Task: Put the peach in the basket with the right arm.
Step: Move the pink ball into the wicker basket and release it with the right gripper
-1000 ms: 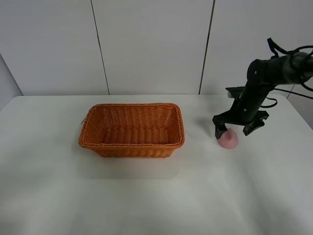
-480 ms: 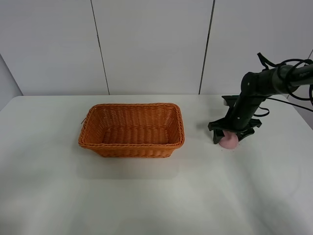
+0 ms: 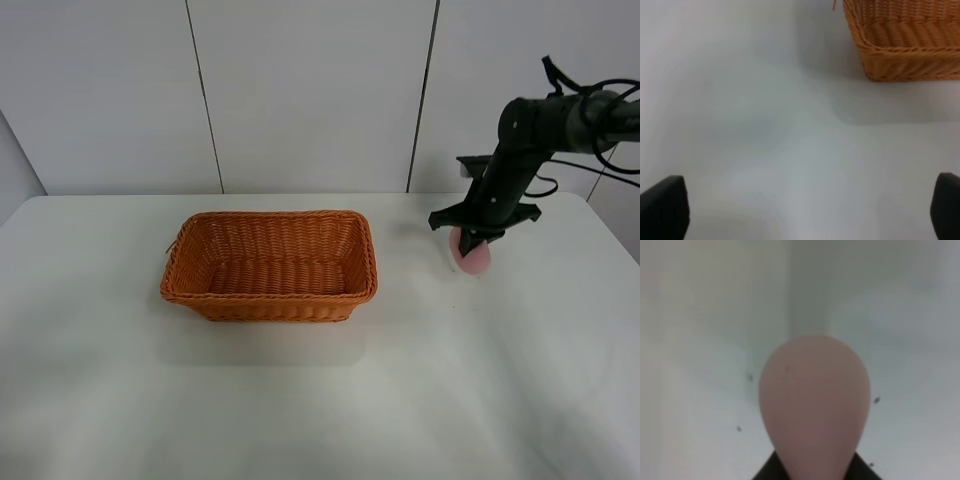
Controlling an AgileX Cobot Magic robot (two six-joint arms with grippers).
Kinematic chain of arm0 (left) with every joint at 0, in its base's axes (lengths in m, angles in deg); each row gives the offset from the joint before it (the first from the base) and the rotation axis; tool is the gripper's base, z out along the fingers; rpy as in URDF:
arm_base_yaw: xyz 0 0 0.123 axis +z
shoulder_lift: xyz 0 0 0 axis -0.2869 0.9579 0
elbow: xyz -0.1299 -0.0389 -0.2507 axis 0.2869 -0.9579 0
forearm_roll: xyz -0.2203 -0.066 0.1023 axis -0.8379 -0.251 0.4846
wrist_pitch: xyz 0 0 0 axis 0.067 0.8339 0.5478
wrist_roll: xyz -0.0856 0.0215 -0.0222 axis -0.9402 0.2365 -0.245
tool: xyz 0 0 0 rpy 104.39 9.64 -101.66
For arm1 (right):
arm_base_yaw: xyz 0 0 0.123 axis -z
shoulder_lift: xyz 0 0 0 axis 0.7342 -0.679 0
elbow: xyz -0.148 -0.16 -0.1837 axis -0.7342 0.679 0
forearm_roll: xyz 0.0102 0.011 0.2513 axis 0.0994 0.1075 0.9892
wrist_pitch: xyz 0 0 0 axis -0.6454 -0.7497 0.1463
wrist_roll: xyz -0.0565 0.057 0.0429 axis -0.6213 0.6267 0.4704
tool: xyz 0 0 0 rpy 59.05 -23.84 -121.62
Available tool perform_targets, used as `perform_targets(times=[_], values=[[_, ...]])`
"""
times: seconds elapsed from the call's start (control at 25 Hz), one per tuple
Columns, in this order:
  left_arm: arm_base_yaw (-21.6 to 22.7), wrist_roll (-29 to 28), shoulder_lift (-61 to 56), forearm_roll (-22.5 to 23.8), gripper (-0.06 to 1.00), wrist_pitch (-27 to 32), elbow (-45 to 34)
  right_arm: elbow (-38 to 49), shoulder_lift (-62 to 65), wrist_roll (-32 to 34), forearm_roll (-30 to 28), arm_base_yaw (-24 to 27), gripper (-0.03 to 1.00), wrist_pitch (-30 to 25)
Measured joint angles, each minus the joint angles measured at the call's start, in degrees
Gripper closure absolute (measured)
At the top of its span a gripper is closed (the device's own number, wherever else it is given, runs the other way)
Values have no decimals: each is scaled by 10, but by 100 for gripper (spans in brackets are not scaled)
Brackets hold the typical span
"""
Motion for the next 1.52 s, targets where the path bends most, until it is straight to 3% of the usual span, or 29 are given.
perform_targets(times=[0.24, 0.48, 0.92, 1.24, 1.52], values=[[0, 0, 0, 0, -5, 0, 0, -132, 21, 0, -2, 0, 97, -88], [0, 0, 0, 0, -5, 0, 0, -178, 21, 0, -12, -18, 97, -127], [0, 0, 0, 0, -5, 0, 0, -217, 21, 8, -15, -179, 97, -134], [0, 0, 0, 0, -5, 0, 0, -218, 8, 15, -14, -300, 97, -76], [0, 0, 0, 0, -5, 0, 0, -218, -78, 15, -18, -323, 97, 3]])
